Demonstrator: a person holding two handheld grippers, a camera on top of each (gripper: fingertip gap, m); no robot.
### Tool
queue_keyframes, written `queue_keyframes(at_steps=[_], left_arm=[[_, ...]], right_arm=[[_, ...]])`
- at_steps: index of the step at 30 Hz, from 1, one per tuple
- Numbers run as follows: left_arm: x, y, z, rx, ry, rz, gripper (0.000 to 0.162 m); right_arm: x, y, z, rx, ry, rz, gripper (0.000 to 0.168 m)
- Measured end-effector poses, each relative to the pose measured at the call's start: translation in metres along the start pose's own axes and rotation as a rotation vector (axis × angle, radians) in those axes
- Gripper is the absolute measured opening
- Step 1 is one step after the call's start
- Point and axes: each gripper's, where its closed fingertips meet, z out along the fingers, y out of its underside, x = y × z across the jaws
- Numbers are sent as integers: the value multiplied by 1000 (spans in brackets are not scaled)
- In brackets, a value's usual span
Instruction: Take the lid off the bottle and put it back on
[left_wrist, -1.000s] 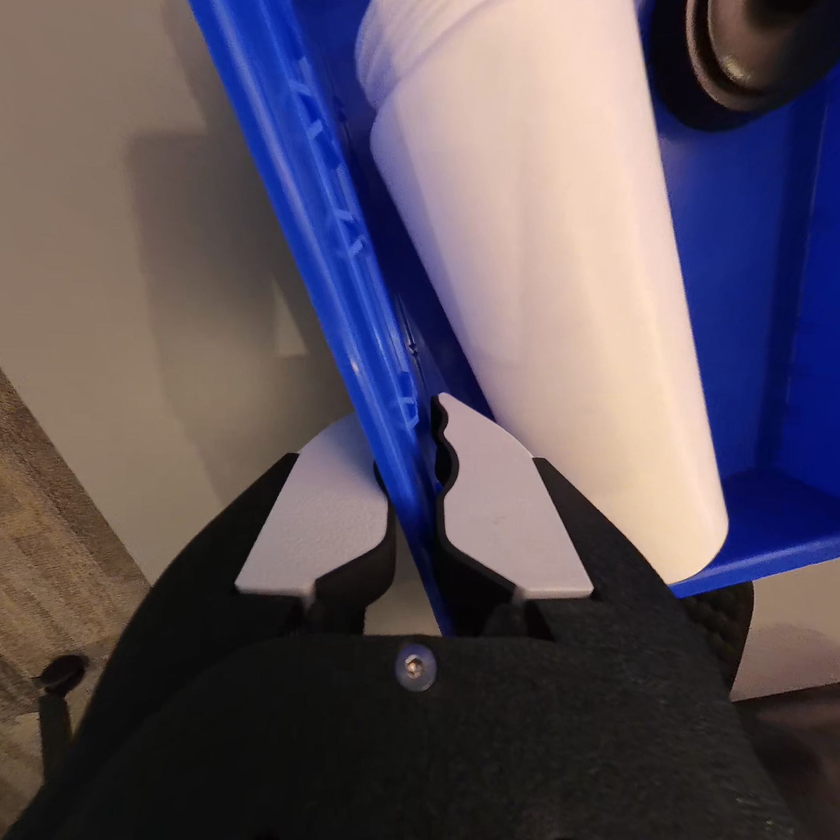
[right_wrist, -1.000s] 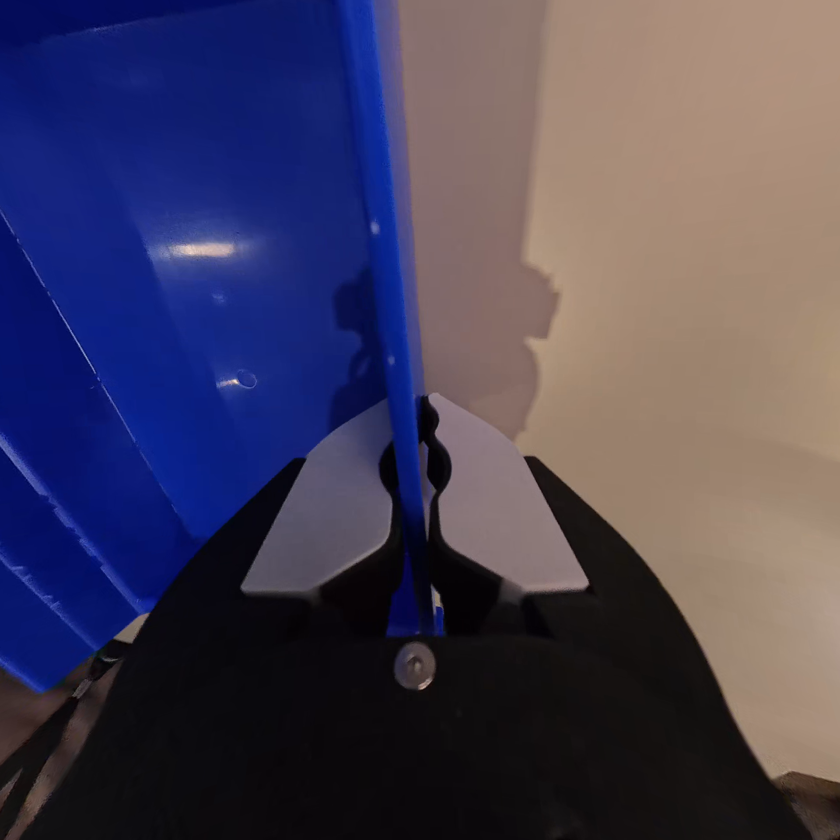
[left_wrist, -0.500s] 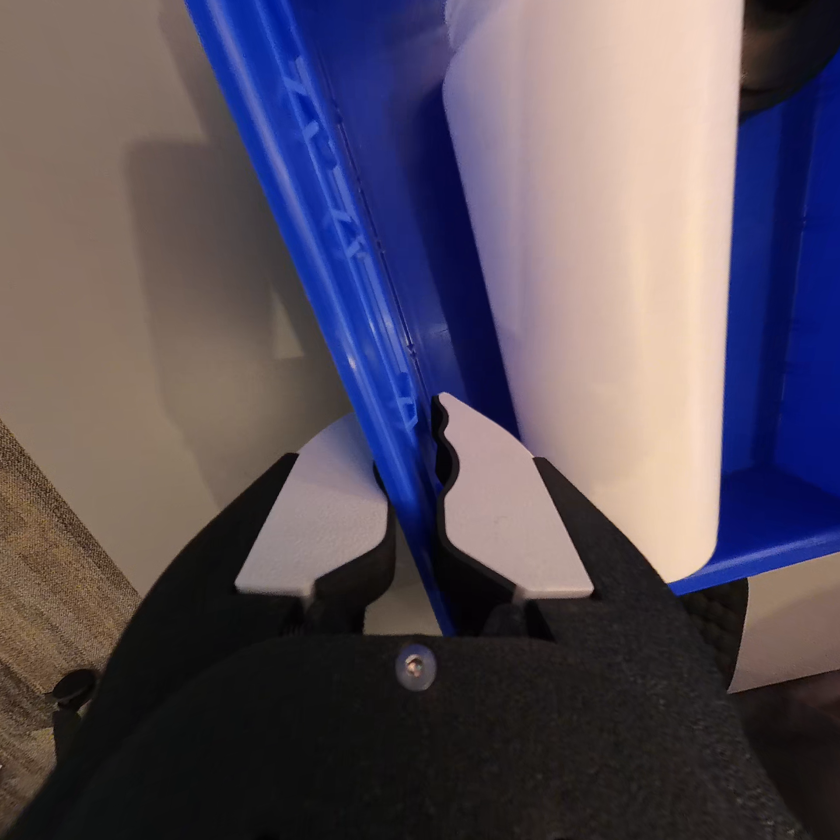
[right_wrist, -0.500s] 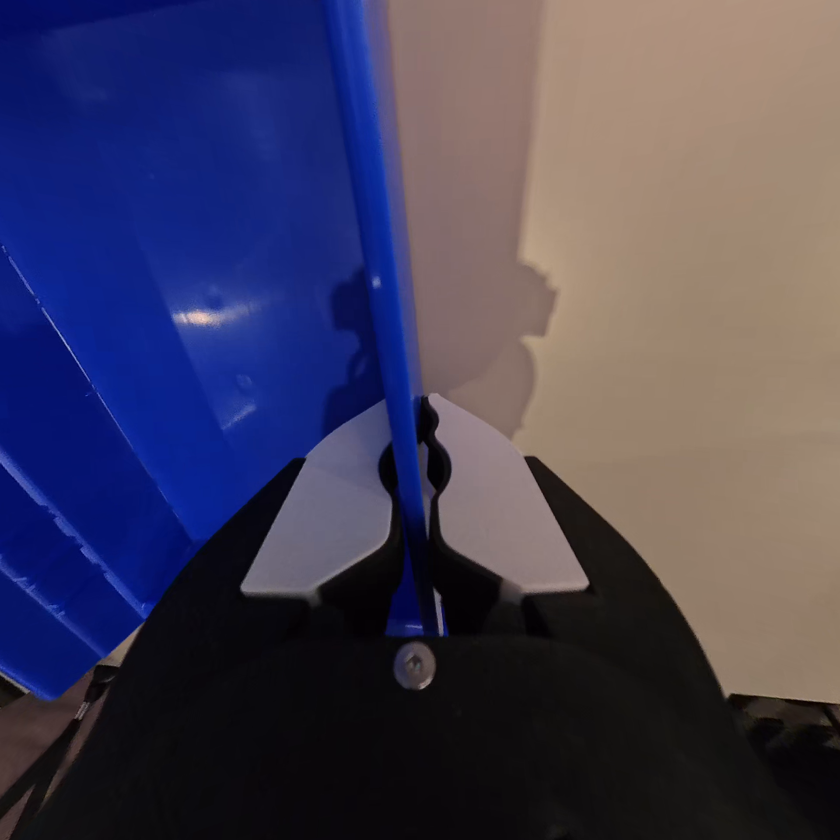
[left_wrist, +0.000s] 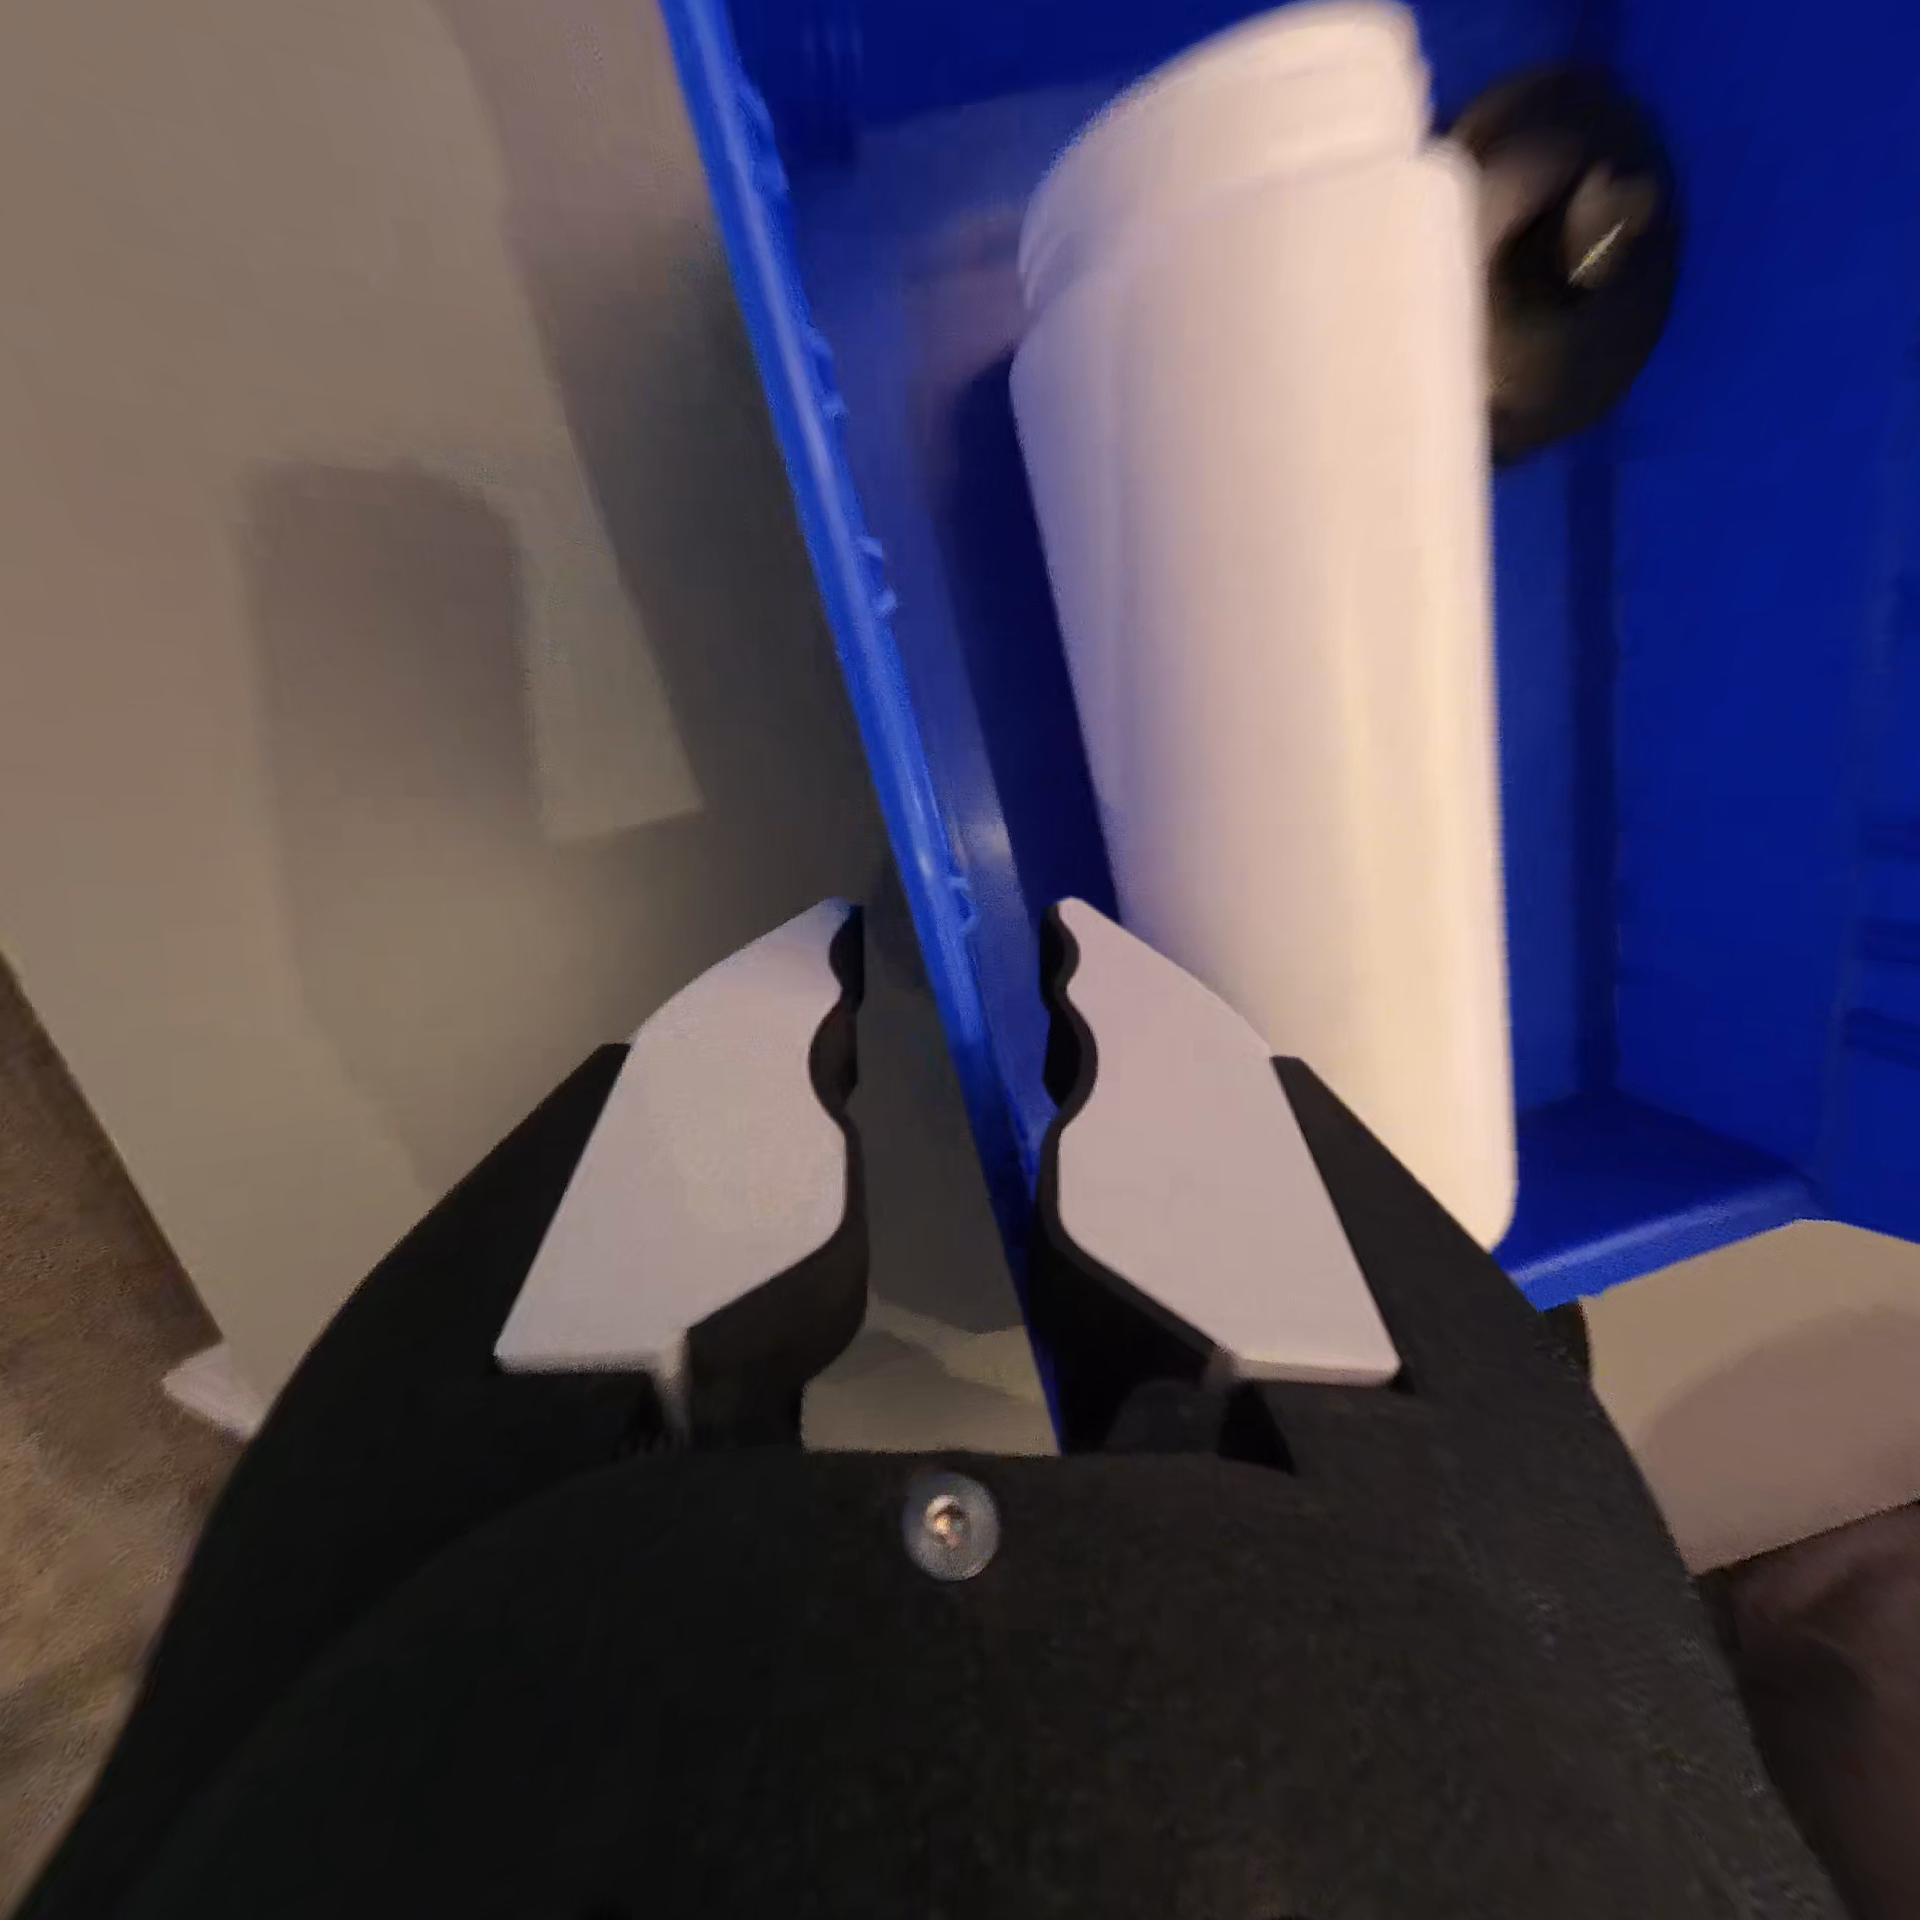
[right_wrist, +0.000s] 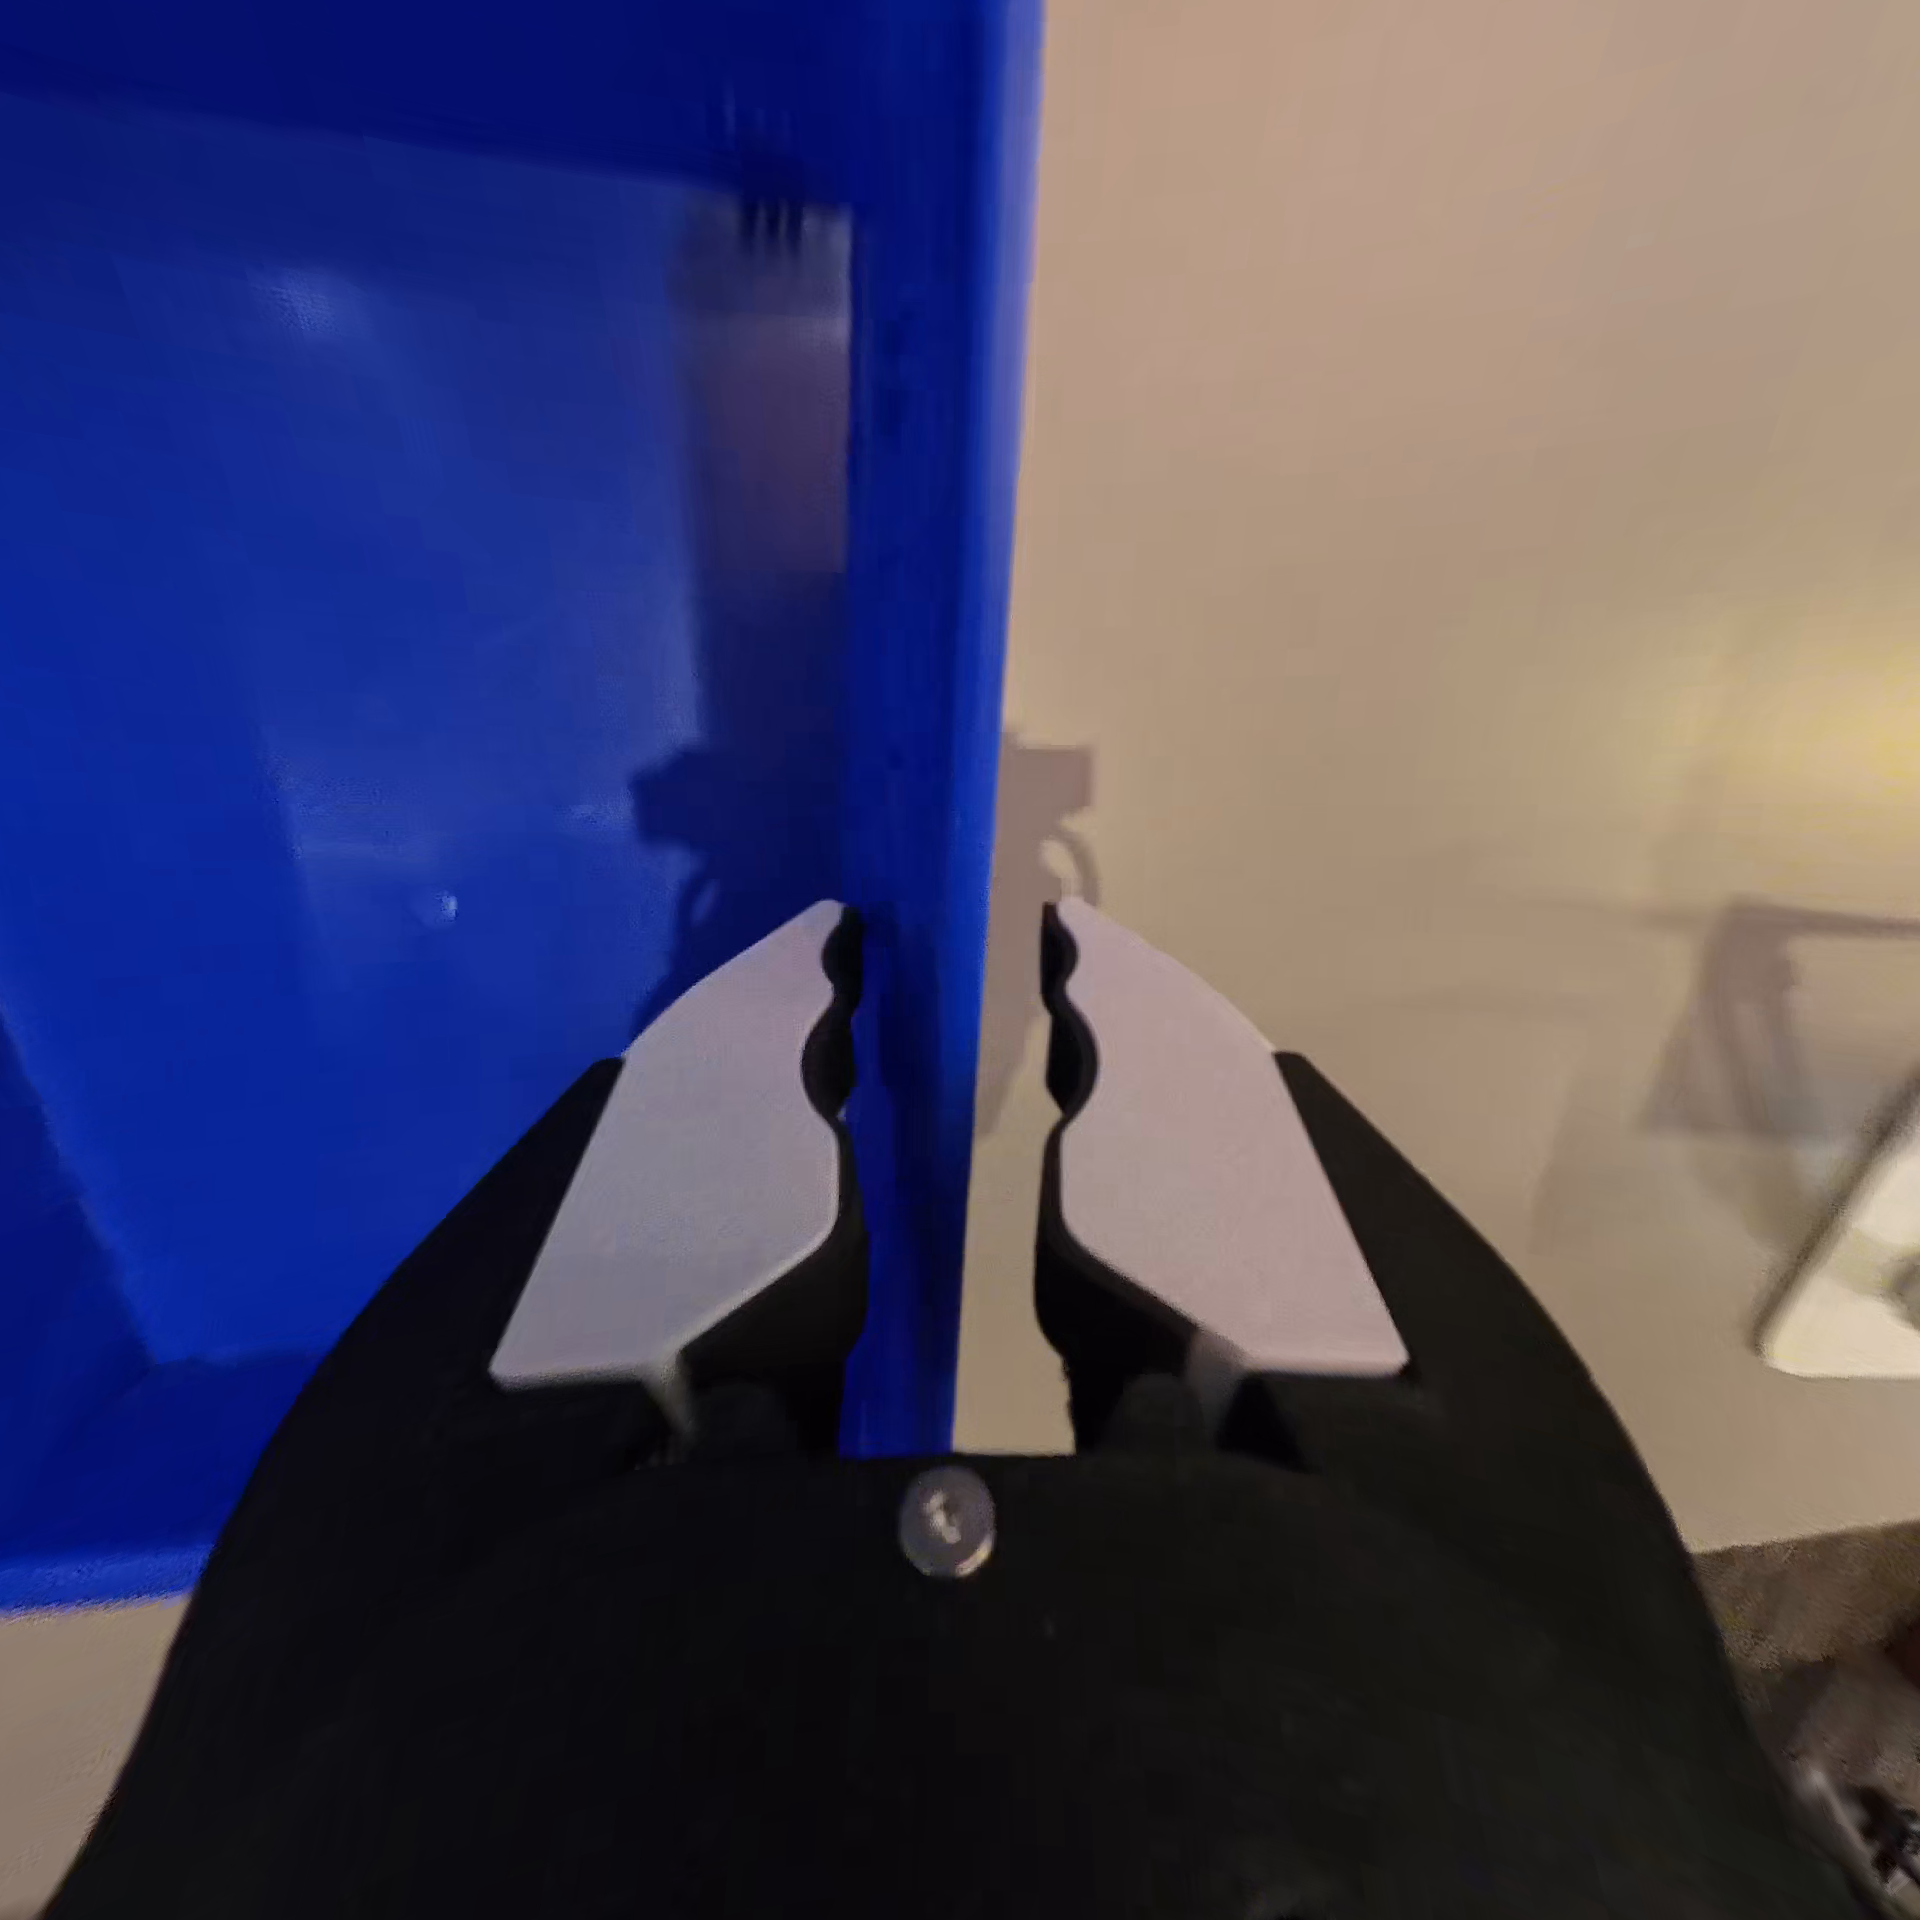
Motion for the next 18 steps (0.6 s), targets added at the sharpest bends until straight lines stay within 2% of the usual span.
queue_keyframes(at_steps=[1,5,8,10,13,16,18], left_arm=[[0,-8,-12,71,9,-11,35],[27,-44,-89,445,102,-3,32],[81,-62,-153,745,242,146,39],[112,-61,-173,837,294,234,45],[144,-57,-162,830,299,330,57],[155,-53,-114,630,261,295,71],[159,-45,-82,480,245,287,72]], right_arm=[[6,-8,-13,76,86,-14,42],[5,-44,-87,439,389,-148,47],[-23,-67,-138,725,447,-230,53],[-50,-76,-155,846,358,-250,56],[-91,-85,-164,943,82,-216,61],[-117,-96,-182,1060,-148,-222,69],[-123,-99,-192,1118,-240,-236,73]])
